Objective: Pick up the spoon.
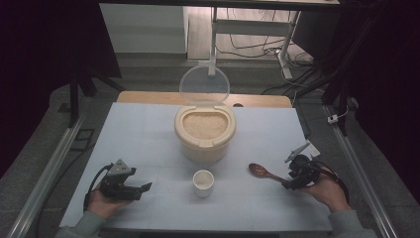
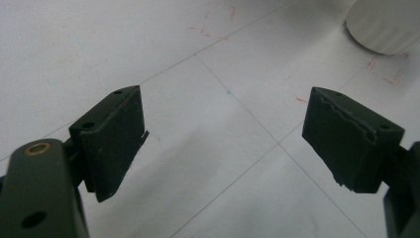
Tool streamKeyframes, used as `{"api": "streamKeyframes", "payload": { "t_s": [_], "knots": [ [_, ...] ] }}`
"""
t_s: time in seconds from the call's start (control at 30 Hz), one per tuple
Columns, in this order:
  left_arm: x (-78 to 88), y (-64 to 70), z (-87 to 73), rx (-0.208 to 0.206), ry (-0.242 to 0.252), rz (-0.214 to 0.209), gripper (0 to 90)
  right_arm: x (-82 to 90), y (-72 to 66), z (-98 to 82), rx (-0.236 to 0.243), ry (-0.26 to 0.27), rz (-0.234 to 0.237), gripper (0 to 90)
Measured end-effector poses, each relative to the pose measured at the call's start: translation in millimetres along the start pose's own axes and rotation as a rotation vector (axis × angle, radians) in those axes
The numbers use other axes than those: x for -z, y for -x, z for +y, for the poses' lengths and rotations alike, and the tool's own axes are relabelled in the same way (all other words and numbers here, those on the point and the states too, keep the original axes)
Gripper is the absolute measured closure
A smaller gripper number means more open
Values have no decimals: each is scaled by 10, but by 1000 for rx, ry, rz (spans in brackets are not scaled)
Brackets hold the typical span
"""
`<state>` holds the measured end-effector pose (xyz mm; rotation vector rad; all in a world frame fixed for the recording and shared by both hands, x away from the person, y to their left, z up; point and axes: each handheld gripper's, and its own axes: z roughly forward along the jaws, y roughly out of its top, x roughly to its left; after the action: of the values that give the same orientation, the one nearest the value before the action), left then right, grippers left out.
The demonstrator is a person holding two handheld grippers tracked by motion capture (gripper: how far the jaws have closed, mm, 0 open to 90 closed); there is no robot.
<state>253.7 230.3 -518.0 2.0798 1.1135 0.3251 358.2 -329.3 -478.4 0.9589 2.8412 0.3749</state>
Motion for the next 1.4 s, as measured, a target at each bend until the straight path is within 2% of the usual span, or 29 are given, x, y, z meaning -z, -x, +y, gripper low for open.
{"api": "streamKeyframes", "payload": {
  "t_s": [0.2, 0.3, 0.43, 0.5, 0.6, 0.67, 0.73, 0.8, 0.9, 1.0, 1.2, 1.4],
  "knots": [
    [-10, 3, 0, -3, -7, -1, 164, -96, -12, 54, 49, -30, 5, 552],
    [-10, 3, -2, -2, -7, 0, 164, -93, -17, 79, 60, -34, 10, 600],
    [-16, 1, -5, -4, -10, -2, 164, -104, -31, 127, 88, -65, 20, 673],
    [-17, 2, -5, -5, -11, -1, 164, -109, -28, 132, 113, -65, 26, 716],
    [-18, 4, -7, -7, -12, 0, 164, -112, -36, 130, 122, -59, 39, 770],
    [-17, 2, -8, -6, -12, 1, 164, -110, -32, 128, 145, -58, 32, 784],
    [-17, 2, -8, -6, -13, 2, 164, -111, -50, 130, 147, -58, 34, 787],
    [-18, 2, -9, -7, -14, 2, 164, -111, -57, 134, 175, -60, 18, 790],
    [-18, -1, -9, -8, -15, 3, 164, -102, -74, 129, 167, -54, 12, 791],
    [-23, -3, -10, -6, -17, 4, 164, -88, -65, 107, 151, -35, 31, 792],
    [-24, -3, -12, -7, -18, 5, 163, 3, -48, 49, 113, 45, 50, 793],
    [-28, -3, -12, -8, -21, 7, 163, 73, -67, 15, 108, 94, 56, 793]
  ]
}}
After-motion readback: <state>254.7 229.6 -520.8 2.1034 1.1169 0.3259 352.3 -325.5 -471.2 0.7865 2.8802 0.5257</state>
